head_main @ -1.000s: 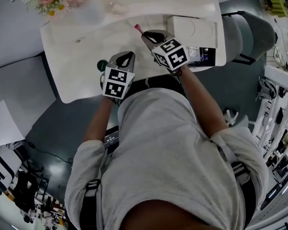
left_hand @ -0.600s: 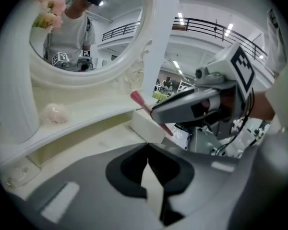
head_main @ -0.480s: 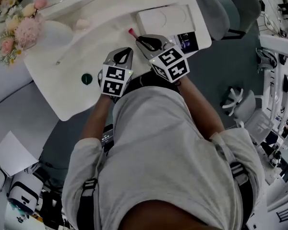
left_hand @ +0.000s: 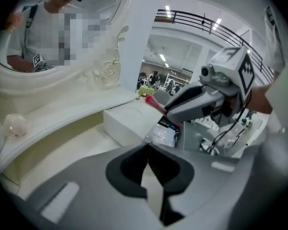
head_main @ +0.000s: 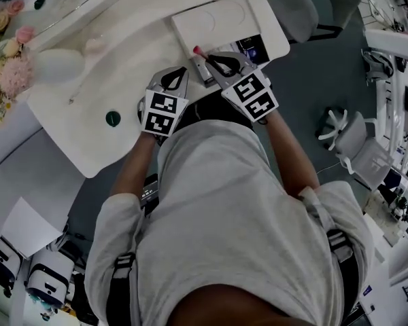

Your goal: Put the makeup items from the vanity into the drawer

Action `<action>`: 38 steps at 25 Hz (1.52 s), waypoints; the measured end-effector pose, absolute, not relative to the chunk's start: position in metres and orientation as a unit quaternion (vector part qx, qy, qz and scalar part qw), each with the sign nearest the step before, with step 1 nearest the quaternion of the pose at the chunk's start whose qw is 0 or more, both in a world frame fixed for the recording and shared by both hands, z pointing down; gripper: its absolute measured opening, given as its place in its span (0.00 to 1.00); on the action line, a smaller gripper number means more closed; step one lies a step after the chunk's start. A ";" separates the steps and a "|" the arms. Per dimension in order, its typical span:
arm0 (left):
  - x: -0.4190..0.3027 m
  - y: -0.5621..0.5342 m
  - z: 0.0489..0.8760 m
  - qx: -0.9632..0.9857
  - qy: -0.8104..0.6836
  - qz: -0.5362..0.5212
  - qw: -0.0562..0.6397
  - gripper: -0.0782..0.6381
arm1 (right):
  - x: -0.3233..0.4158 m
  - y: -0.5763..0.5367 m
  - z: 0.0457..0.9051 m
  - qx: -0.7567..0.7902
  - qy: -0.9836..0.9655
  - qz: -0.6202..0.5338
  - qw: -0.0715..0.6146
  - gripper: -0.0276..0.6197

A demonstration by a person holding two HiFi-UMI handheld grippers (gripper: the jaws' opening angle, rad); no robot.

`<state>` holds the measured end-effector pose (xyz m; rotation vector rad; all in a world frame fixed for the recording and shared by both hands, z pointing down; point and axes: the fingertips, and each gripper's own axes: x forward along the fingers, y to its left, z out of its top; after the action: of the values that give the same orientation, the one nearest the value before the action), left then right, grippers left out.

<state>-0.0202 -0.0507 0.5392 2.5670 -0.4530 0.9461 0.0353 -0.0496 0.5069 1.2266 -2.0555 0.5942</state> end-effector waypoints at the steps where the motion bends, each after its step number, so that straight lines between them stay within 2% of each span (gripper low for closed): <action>1: -0.017 -0.049 0.540 0.910 -0.159 0.338 0.182 0.11 | 0.043 -0.045 0.511 0.461 -0.784 0.211 0.358 0.11; 5: -0.009 -0.042 0.550 0.905 -0.160 0.345 0.189 0.11 | 0.062 -0.027 0.537 0.395 -0.777 0.164 0.462 0.11; 13: 0.005 -0.037 0.559 0.898 -0.173 0.352 0.197 0.11 | 0.075 -0.018 0.570 0.303 -0.775 0.129 0.539 0.11; 22: -0.007 -0.041 0.567 0.884 -0.212 0.360 0.210 0.11 | 0.075 -0.023 0.607 0.244 -0.769 0.101 0.582 0.11; 34: -0.028 -0.050 0.577 0.866 -0.250 0.370 0.224 0.11 | 0.072 -0.033 0.630 0.220 -0.769 0.102 0.591 0.12; 38: -0.038 -0.056 0.570 0.864 -0.254 0.370 0.226 0.11 | 0.065 -0.031 0.627 0.222 -0.773 0.112 0.584 0.17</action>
<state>-0.0379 -0.0559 0.5702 2.3840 -0.7012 1.0213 0.0646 -0.0315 0.6272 0.5188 -1.8036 0.2607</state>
